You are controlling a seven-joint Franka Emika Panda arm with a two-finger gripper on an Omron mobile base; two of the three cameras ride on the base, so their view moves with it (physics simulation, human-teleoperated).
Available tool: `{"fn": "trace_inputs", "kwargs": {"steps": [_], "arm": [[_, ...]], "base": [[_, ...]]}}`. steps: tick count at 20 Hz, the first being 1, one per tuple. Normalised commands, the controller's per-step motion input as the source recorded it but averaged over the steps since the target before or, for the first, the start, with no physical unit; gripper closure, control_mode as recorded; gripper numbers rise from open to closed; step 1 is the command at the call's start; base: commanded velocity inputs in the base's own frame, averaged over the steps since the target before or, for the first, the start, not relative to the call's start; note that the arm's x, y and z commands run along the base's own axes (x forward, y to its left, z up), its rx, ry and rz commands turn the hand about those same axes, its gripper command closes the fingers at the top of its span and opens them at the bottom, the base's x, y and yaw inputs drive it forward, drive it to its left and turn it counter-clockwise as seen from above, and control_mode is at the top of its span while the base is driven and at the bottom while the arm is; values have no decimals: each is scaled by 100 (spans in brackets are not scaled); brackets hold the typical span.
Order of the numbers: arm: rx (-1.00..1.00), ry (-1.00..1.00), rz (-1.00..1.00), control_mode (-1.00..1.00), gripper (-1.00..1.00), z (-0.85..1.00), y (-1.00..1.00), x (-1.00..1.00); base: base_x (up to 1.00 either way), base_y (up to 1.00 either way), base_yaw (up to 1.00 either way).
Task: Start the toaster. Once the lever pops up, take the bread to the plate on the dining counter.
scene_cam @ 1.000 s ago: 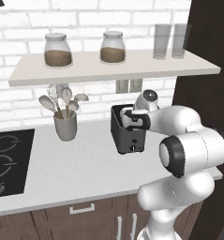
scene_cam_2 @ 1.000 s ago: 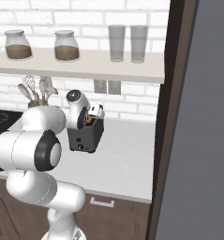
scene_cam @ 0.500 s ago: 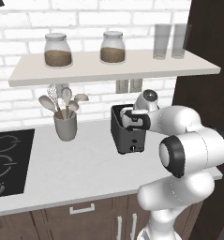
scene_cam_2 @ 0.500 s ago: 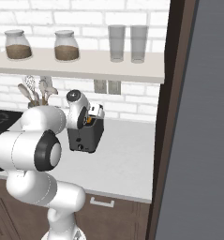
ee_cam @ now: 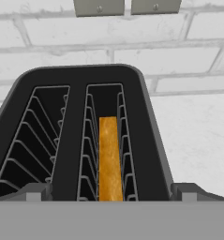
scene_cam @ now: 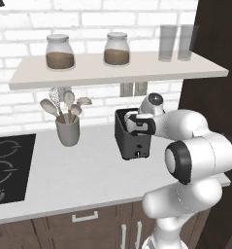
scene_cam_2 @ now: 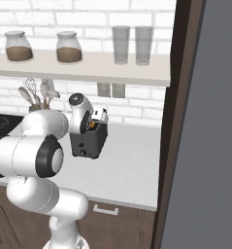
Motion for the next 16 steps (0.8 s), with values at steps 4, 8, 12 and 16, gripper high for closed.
{"fn": "trace_inputs", "kwargs": {"steps": [4, 8, 12, 16], "arm": [[0, 0, 0, -100, -100, 0, 0, 0], [0, 0, 0, -100, -100, 0, 0, 0], [0, 0, 0, -100, -100, 0, 0, 0], [0, 0, 0, -100, -100, 0, 0, 0]], "base": [[0, 0, 0], [0, 0, 0], [0, 0, 0], [0, 0, 0]]}}
